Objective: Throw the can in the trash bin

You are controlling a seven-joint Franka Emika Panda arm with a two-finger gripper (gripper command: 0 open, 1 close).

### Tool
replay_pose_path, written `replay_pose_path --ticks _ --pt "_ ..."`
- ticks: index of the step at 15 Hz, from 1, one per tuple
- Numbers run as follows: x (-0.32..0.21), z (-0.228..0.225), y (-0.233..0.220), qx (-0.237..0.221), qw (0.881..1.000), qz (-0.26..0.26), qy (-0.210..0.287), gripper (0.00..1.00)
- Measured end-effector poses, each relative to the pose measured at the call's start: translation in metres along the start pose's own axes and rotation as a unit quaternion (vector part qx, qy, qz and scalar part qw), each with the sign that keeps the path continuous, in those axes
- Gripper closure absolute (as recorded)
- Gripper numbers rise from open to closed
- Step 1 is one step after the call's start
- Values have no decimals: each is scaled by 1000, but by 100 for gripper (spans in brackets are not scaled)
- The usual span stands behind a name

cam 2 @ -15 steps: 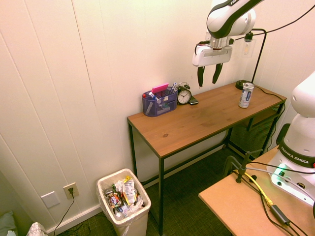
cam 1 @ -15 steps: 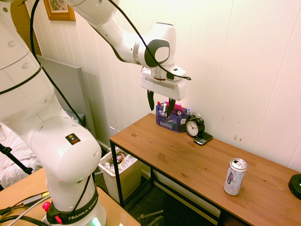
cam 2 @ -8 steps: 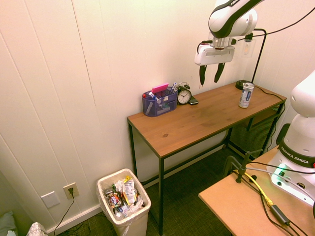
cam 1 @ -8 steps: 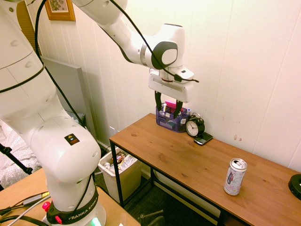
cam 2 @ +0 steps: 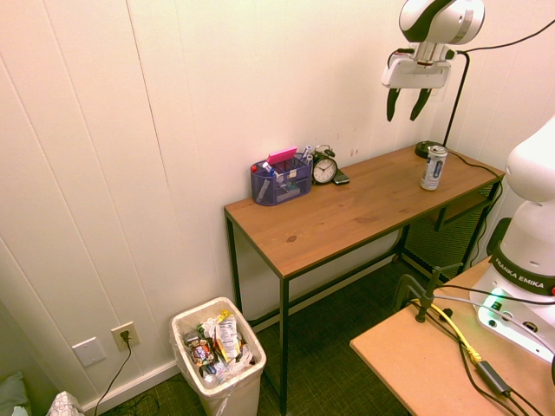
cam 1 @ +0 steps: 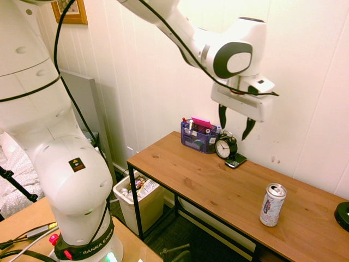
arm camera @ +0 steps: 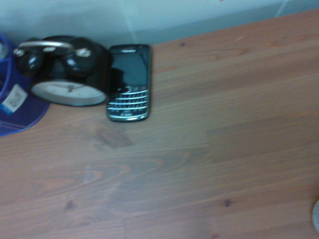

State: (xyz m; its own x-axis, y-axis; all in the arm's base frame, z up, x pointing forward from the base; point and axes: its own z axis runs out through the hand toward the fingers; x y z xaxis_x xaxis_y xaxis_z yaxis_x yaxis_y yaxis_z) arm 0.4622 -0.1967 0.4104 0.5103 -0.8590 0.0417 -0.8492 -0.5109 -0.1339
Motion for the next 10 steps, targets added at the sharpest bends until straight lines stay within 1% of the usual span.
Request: replay_pose_path --ticks 5,8,10 --pt "74 10 30 -17 1000 22 -2 0" --pt "102 17 47 -31 999 28 -5 0" --pt "116 30 56 -46 998 29 -17 0"
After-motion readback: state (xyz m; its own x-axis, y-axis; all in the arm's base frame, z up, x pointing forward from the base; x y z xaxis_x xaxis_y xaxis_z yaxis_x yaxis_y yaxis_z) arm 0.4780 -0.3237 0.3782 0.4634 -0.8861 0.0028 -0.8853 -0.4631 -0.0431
